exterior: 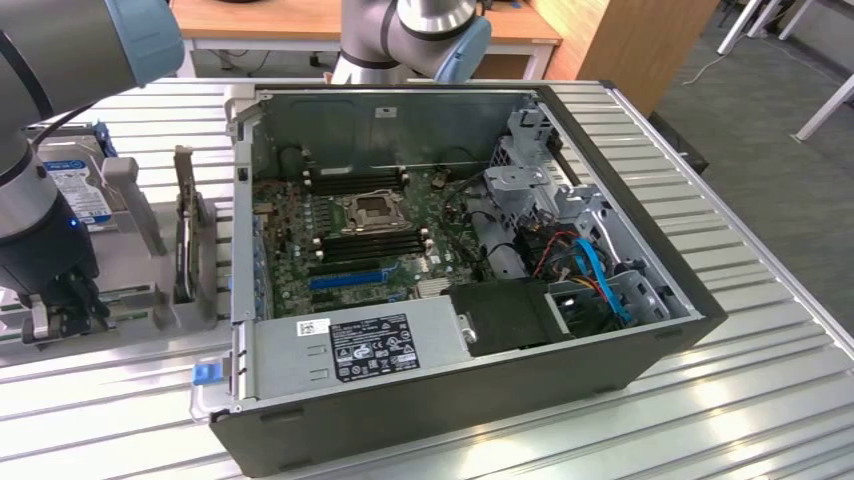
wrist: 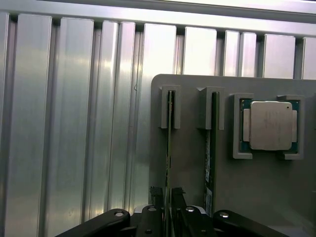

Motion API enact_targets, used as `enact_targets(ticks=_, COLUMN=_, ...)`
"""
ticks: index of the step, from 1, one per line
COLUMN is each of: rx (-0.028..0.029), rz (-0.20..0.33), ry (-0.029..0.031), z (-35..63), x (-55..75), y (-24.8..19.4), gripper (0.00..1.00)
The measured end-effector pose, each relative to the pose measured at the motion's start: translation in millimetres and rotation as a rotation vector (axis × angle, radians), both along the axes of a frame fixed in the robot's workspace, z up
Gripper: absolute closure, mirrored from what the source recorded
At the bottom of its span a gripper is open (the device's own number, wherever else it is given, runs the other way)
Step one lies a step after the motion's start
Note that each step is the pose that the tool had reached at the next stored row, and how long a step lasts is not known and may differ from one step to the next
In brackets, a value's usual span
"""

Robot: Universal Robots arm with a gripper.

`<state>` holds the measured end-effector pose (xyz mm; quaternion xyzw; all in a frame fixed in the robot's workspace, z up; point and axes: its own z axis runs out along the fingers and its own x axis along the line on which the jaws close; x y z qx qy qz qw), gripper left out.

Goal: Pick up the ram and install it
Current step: 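Pick up the ram and move it above insertion slot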

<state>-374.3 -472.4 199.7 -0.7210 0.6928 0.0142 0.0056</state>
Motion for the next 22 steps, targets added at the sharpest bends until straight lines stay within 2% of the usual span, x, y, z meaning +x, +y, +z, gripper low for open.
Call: enact_targets(ticks=22, rx=-0.0002, rz=0.0, ry=0.0002, z=1.2, x=-0.1, y=-0.4, gripper=0.79)
